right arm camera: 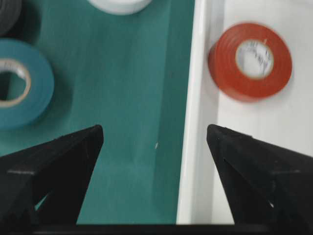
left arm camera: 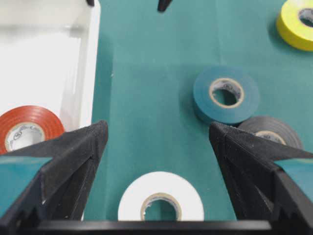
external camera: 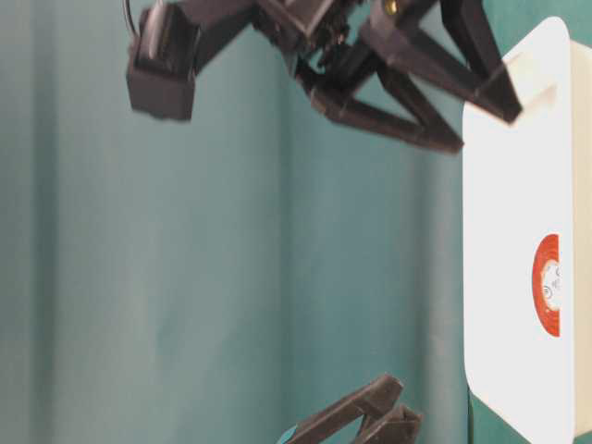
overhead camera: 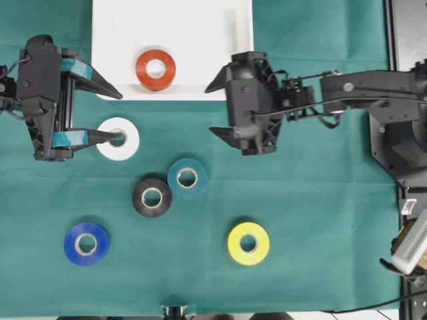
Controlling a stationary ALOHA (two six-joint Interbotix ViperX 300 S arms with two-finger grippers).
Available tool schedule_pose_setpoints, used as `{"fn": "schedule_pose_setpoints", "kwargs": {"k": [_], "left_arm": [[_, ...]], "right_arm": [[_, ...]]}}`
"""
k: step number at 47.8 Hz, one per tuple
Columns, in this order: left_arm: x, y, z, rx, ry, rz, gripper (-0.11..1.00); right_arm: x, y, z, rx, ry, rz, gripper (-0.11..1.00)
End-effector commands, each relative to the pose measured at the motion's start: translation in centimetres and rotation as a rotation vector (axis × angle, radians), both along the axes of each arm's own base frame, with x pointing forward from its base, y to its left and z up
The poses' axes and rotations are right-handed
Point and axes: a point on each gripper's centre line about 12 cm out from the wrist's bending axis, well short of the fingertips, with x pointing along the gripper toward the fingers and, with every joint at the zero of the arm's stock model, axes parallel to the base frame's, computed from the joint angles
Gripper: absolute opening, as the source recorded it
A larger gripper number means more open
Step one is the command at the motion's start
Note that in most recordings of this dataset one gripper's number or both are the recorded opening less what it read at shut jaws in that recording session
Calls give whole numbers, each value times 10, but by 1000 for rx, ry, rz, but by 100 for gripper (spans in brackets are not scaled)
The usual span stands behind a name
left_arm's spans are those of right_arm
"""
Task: Put the tape alternately from left to right into the white case.
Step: 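Lift the right gripper and withdraw it to the right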
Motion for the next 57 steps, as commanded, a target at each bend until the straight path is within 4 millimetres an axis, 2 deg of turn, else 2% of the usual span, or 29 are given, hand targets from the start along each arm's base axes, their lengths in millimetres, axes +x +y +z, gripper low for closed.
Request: {"fn": "schedule_pose_setpoints", "kwargs": {"k": [1, 15, 30, 57], "left_arm": [[2, -1, 7, -2, -25, -2, 93], [3, -1, 8, -3, -26, -1, 93], [3, 0, 8, -3, -28, 0, 93], [20, -11, -1, -2, 6, -32, 93]], "right_arm": [[-5, 2, 15, 4, -49, 4, 66], [-35, 3, 18, 9, -77, 6, 66], [-64, 7, 28, 33, -204, 30, 66], [-71, 8, 20, 99, -197, -15, 66]]}}
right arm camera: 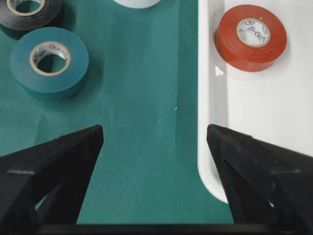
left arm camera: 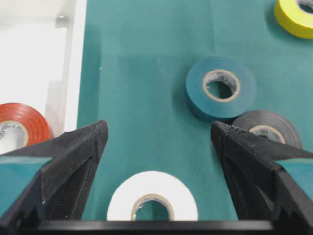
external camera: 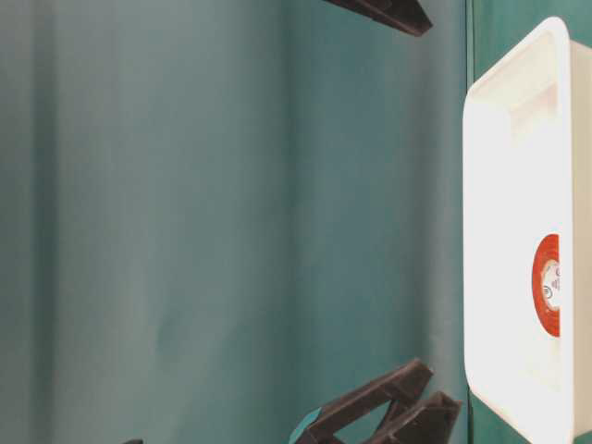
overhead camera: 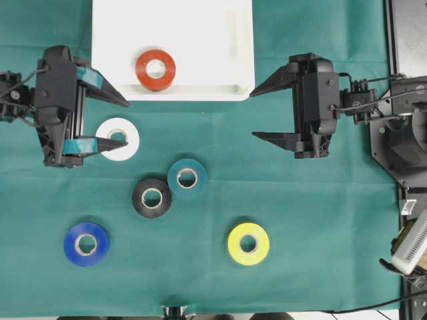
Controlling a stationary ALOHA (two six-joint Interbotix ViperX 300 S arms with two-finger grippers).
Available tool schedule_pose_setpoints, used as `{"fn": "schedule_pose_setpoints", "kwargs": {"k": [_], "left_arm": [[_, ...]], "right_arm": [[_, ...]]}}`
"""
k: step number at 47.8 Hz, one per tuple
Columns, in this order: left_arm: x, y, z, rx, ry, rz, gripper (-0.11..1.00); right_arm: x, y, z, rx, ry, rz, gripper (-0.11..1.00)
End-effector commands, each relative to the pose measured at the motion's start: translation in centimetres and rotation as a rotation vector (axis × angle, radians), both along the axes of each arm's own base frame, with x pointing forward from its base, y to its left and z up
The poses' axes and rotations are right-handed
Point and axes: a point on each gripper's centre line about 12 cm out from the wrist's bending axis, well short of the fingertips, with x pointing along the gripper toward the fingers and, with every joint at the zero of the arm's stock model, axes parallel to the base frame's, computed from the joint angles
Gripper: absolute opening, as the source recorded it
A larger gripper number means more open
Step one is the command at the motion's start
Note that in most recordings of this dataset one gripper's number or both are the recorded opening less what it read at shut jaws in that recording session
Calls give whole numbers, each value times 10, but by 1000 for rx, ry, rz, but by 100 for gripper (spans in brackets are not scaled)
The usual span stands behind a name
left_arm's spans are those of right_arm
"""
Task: Put the tape alternately from left to right into the white case.
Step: 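Lift the right gripper and withdraw it to the right, then move the left gripper over the teal tape roll and grasp it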
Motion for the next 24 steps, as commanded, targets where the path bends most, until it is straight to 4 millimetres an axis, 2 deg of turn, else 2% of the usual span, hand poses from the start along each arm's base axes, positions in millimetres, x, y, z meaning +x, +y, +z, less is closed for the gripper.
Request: {"fn": "schedule_pose_setpoints", "kwargs": {"k": [1, 24], "left_arm": [[6, -4, 11, -4, -35, -9, 93], [16, -11, 7, -25, -19, -18, 93]], "right_arm": [[2, 1, 7, 4, -29, 2, 66], [2, 1, 7, 5, -27, 1, 66]]}}
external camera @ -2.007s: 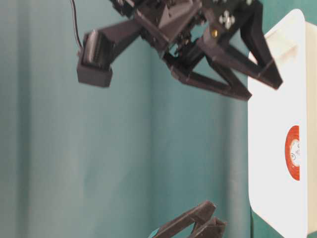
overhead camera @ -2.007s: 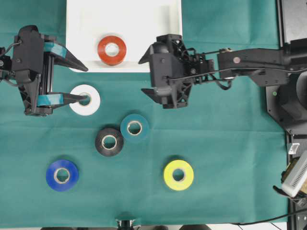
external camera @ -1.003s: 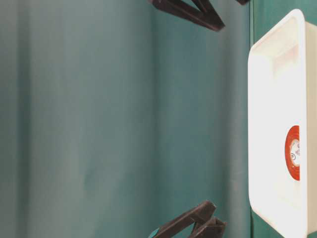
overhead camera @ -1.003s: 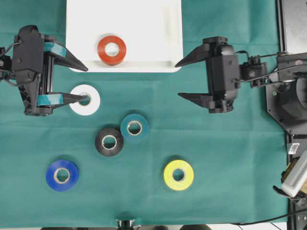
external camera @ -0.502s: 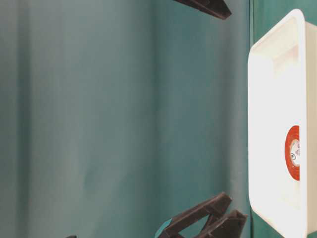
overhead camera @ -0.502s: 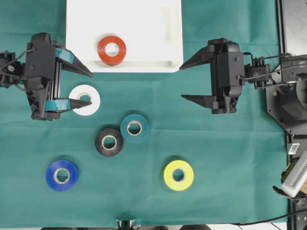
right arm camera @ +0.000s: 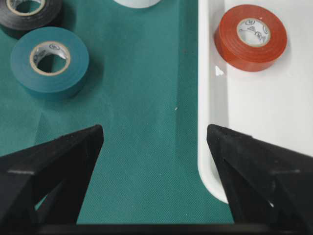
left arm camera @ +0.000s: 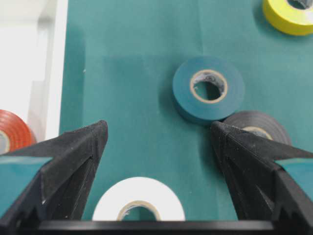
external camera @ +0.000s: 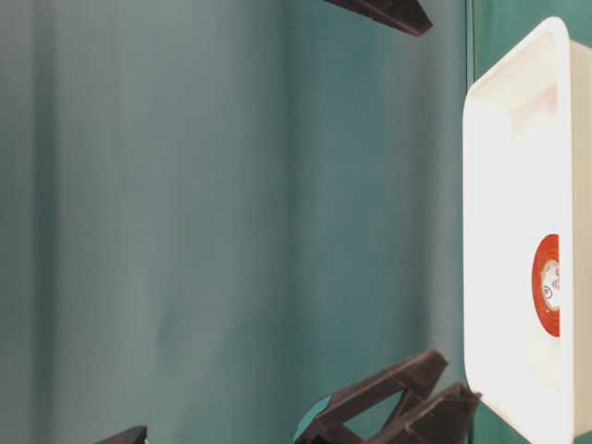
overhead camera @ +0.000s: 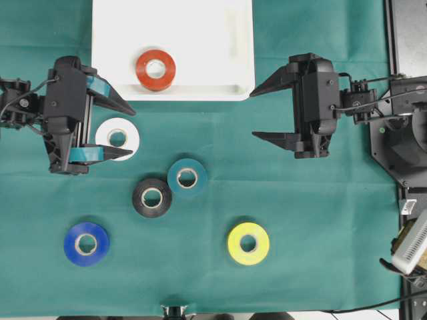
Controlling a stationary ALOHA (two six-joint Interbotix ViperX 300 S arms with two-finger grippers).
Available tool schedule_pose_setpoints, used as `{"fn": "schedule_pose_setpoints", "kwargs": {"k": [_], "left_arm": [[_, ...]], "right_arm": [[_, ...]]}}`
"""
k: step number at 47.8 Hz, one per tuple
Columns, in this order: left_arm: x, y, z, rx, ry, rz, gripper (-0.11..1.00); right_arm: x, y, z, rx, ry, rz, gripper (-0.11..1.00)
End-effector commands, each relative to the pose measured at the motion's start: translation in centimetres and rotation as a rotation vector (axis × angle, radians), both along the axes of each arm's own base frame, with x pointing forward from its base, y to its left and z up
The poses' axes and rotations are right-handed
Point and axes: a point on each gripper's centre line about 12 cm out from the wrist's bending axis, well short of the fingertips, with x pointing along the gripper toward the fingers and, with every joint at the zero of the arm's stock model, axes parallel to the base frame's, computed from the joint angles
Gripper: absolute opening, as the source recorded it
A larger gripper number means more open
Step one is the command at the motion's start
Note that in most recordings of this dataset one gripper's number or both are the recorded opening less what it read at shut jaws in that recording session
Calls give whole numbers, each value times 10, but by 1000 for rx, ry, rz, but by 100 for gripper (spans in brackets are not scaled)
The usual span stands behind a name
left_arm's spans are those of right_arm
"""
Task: Put the tape alternately from left to right into the white case.
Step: 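Move the left gripper over the teal tape roll and grasp it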
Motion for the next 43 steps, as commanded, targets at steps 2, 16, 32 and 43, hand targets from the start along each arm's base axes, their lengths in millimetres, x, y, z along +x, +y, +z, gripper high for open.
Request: {"fn": "schedule_pose_setpoints", "kwargs": {"k": [2, 16, 32, 43], "left_arm": [[9, -3, 10, -19, -29, 4, 93], [23, -4, -4, -72, 65, 40, 93], [43, -9, -12, -73, 141, 38, 93], [56, -14, -17, -70, 150, 26, 93]], "right_arm": [[2, 1, 6, 4, -24, 2, 66], [3, 0, 3, 6, -15, -1, 66], [4, 0, -1, 7, -1, -1, 66], [4, 1, -1, 5, 0, 1, 66]]}}
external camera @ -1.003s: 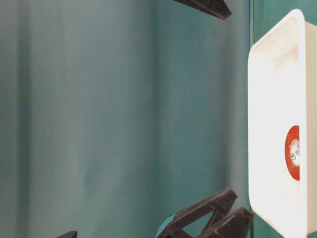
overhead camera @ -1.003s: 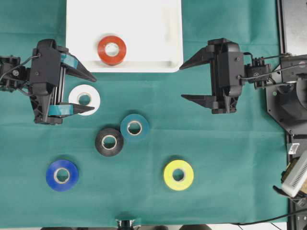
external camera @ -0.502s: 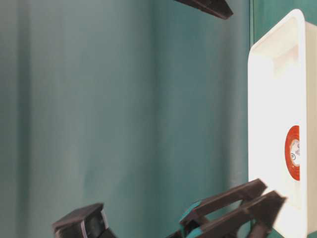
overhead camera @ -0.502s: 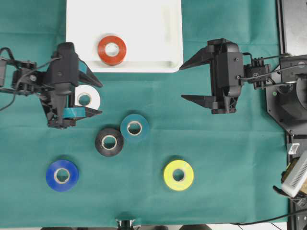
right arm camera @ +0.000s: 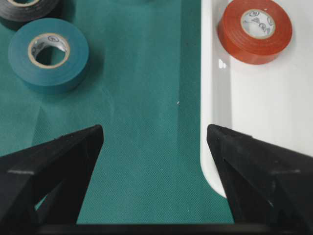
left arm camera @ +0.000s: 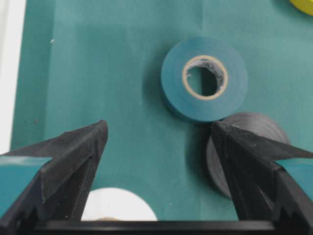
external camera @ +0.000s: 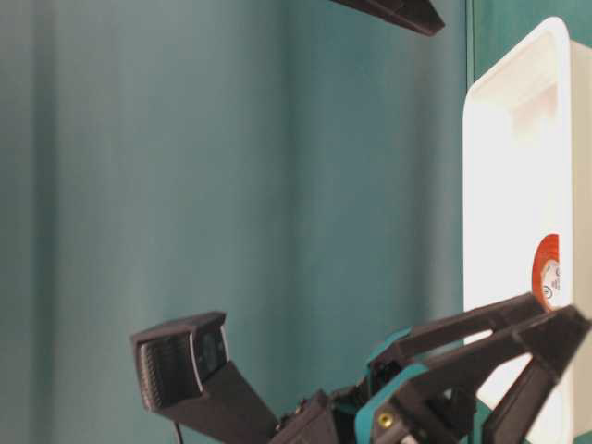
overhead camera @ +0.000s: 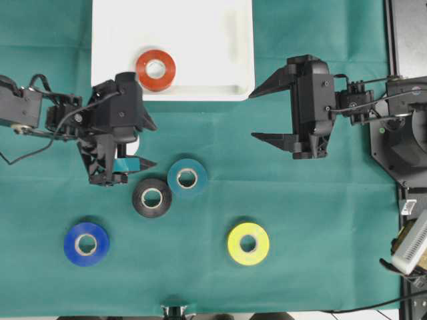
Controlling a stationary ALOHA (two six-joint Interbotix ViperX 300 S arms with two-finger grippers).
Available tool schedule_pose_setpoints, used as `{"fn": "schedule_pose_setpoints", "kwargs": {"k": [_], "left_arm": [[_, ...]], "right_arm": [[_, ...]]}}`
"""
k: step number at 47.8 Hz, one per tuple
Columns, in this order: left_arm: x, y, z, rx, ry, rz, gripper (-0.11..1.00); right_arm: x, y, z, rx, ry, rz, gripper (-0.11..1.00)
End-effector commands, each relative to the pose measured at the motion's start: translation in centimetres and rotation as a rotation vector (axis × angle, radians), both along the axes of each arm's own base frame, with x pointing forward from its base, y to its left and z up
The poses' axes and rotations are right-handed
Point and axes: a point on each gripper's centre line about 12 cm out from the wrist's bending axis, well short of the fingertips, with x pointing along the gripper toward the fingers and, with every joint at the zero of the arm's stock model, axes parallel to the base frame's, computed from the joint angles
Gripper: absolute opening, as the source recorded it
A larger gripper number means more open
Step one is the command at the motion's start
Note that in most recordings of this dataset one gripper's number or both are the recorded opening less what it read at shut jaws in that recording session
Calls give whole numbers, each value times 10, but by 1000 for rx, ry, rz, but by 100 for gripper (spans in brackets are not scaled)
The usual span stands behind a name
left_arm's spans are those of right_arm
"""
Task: Put the tape alternately from left to right into the white case.
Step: 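Move the left gripper over the teal tape roll and grasp it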
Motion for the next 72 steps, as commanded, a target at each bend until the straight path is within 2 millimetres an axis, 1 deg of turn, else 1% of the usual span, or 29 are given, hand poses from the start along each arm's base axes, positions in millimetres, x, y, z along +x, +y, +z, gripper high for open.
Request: {"fn": "schedule_pose_setpoints", "kwargs": {"k": [1, 10, 26, 38, 54, 67, 72], "left_arm": [[8, -4, 10, -4, -33, -7, 93], [14, -7, 6, -3, -24, -13, 93], [31, -11, -4, -2, -11, -20, 93], [43, -13, -16, 0, 15, -21, 93], [58, -15, -25, 4, 77, -21, 93], [73, -17, -38, 2, 131, -16, 93], [76, -17, -43, 4, 163, -17, 93]], "right_arm": [[3, 1, 6, 4, -24, 4, 66], [3, 1, 5, 4, -21, 2, 66], [3, 1, 3, 5, -15, 3, 66], [4, 1, 2, 5, -12, 3, 66], [4, 1, 0, 5, -3, 3, 66], [5, 1, -3, 5, 8, 3, 66], [5, 1, -3, 5, 8, 1, 66]]}}
